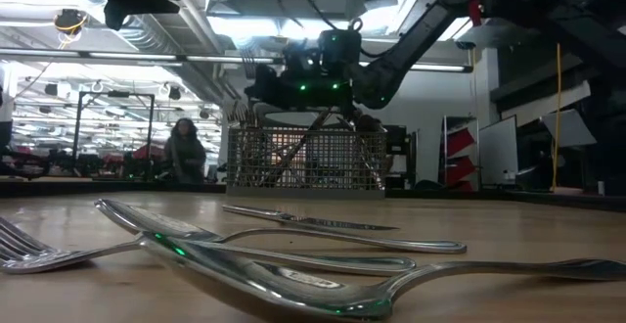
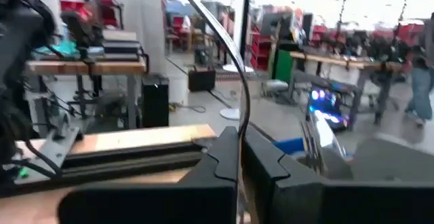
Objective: Sort silverware
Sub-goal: Put the silver fork into the dishwasher utensil holder, then put the silver spoon into the dishwasher utensil holder
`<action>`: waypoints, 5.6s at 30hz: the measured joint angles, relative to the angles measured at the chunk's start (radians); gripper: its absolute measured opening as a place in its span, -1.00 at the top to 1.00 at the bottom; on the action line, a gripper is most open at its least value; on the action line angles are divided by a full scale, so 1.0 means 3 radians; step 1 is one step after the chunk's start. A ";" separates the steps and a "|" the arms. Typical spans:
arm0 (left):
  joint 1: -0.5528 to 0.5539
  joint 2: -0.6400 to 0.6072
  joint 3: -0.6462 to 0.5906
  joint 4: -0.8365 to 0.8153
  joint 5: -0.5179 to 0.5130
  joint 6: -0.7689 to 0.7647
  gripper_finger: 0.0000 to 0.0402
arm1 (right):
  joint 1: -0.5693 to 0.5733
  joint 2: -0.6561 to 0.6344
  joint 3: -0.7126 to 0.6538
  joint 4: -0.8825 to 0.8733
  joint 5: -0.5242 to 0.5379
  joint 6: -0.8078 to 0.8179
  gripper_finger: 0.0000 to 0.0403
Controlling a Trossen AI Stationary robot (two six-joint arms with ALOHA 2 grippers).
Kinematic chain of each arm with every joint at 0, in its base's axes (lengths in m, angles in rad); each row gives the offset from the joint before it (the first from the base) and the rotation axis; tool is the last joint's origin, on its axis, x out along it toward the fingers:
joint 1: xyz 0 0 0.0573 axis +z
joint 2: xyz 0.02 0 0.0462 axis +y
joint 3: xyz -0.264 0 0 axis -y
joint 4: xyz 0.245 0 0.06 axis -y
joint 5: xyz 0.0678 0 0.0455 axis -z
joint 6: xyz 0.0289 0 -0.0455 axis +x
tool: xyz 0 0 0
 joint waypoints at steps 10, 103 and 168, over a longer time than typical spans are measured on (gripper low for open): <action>0.0000 0.0000 0.0000 -0.0001 0.0001 0.0001 0.45 | 0.0001 0.0000 0.0000 -0.0389 0.0344 0.0001 0.74; -0.2809 0.3249 0.0007 -0.0363 0.1771 -0.6923 0.45 | 0.0856 -0.1193 -0.0004 -0.2373 0.0229 0.0000 0.31; -0.0558 0.2572 -0.0003 0.1201 -0.0936 -0.3409 1.00 | 0.0852 -0.2818 0.0000 -0.5768 0.1882 0.0000 0.31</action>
